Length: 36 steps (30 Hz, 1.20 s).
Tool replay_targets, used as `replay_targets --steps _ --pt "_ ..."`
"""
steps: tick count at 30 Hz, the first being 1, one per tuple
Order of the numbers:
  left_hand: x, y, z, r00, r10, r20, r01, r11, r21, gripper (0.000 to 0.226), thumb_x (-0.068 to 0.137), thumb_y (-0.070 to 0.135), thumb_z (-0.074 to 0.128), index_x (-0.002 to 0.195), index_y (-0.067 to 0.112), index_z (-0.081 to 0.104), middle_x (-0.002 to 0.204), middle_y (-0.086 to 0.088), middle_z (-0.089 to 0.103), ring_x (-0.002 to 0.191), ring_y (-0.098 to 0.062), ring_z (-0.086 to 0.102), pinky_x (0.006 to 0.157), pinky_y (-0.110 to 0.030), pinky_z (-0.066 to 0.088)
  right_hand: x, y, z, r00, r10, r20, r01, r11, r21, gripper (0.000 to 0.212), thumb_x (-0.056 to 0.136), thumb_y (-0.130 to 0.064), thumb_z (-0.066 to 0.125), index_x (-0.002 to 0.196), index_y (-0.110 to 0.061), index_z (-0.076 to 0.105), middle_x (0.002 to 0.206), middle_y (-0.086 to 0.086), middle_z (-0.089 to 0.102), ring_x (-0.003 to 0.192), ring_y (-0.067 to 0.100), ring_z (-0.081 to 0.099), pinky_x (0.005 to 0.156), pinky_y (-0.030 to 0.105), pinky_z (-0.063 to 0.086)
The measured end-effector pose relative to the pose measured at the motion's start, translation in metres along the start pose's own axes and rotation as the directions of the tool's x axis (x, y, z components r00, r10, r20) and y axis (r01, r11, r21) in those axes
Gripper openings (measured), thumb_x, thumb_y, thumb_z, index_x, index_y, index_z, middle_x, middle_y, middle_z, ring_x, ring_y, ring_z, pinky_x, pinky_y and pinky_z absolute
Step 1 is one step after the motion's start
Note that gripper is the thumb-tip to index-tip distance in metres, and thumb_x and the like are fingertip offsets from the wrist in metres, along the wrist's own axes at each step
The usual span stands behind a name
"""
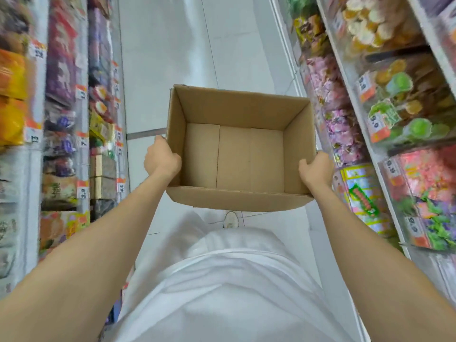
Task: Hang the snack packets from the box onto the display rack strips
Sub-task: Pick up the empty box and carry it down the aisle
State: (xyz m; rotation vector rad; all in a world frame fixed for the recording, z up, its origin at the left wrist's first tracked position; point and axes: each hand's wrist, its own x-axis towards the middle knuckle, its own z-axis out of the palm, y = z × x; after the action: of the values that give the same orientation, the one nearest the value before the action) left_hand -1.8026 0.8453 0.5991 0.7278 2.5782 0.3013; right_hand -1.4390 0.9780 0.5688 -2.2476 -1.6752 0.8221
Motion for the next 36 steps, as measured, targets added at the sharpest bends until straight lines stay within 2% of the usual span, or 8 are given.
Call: replay_targets --steps 3,7,14,18,22,26,30,36 --pt "0.084 0.042 -0.010 1.000 -0.018 0.014 0.018 1.000 0.010 0.034 0.092 0.004 0.060 0.124 0.008 0.050 0.118 -0.019 0.066 0.108 -0.044 0.064 0.083 -0.049 0.053 0.067 -0.071 0.017 1.000 -0.011 0.009 0.011 0.998 -0.062 0.019 0.091 -0.022 0.064 0.099 -0.005 0.059 0.097 0.016 0.065 0.092 0.036 0.063 0.070 0.033 0.038" --pt "0.218 0.103 -0.022 1.000 -0.018 0.016 0.018 1.000 -0.004 0.031 0.091 0.004 0.060 0.121 0.008 0.051 0.115 -0.016 0.063 0.106 -0.042 0.062 0.078 -0.045 0.049 0.160 -0.173 0.053 0.999 -0.032 -0.003 0.031 0.994 -0.103 0.011 0.093 -0.014 0.060 0.095 -0.007 0.051 0.088 0.010 0.052 0.082 0.029 0.047 0.065 0.033 0.032" --pt "0.455 0.239 -0.079 0.996 0.087 0.024 -0.087 0.996 0.000 0.031 0.090 0.003 0.060 0.118 0.010 0.050 0.099 -0.009 0.056 0.088 -0.035 0.054 0.073 -0.041 0.045 0.317 -0.355 0.089 0.996 0.040 -0.079 -0.045 0.997 -0.064 0.022 0.093 -0.015 0.062 0.108 0.001 0.059 0.097 0.020 0.062 0.095 0.037 0.061 0.066 0.034 0.035" --pt "0.565 0.323 -0.109 0.988 0.149 0.041 -0.150 0.989 0.010 0.029 0.089 0.005 0.059 0.115 0.011 0.050 0.098 -0.009 0.057 0.086 -0.036 0.055 0.072 -0.041 0.047 0.400 -0.438 0.090 0.990 0.078 -0.121 -0.084 0.996 -0.040 0.030 0.090 -0.018 0.063 0.113 0.001 0.061 0.105 0.023 0.068 0.102 0.041 0.065 0.075 0.041 0.046" --pt "0.681 0.405 -0.122 0.978 0.201 0.059 -0.203 0.979 0.035 0.028 0.089 0.005 0.059 0.115 0.012 0.050 0.097 -0.008 0.059 0.084 -0.034 0.056 0.069 -0.040 0.046 0.498 -0.515 0.110 0.977 0.141 -0.160 -0.145 0.989 -0.012 0.027 0.089 -0.017 0.065 0.107 0.003 0.062 0.104 0.028 0.068 0.104 0.045 0.064 0.070 0.041 0.042" --pt "0.803 0.493 -0.128 0.974 0.218 0.056 -0.221 0.974 0.055 0.030 0.090 0.006 0.060 0.117 0.013 0.050 0.097 -0.007 0.058 0.084 -0.034 0.054 0.069 -0.040 0.045 0.608 -0.601 0.136 0.977 0.158 -0.145 -0.158 0.987 0.010 0.035 0.092 -0.017 0.067 0.120 0.004 0.062 0.111 0.028 0.068 0.112 0.045 0.062 0.083 0.044 0.050" --pt "0.909 0.565 -0.145 0.978 0.199 0.057 -0.203 0.974 0.098 0.032 0.091 0.008 0.063 0.119 0.012 0.050 0.103 -0.011 0.062 0.086 -0.036 0.055 0.073 -0.041 0.049 0.709 -0.683 0.151 0.981 0.157 -0.116 -0.156 0.988 0.021 0.028 0.092 -0.017 0.065 0.110 0.004 0.062 0.110 0.028 0.068 0.109 0.044 0.064 0.078 0.041 0.047" --pt "1.070 0.671 -0.173 0.977 0.198 0.080 -0.207 0.970 0.124 0.033 0.091 0.013 0.064 0.121 0.011 0.051 0.111 -0.016 0.064 0.098 -0.043 0.063 0.078 -0.047 0.055 0.840 -0.814 0.170 0.978 0.194 -0.076 -0.191 0.981 0.040 0.028 0.093 -0.015 0.064 0.116 0.001 0.063 0.105 0.022 0.068 0.096 0.037 0.064 0.071 0.034 0.041"
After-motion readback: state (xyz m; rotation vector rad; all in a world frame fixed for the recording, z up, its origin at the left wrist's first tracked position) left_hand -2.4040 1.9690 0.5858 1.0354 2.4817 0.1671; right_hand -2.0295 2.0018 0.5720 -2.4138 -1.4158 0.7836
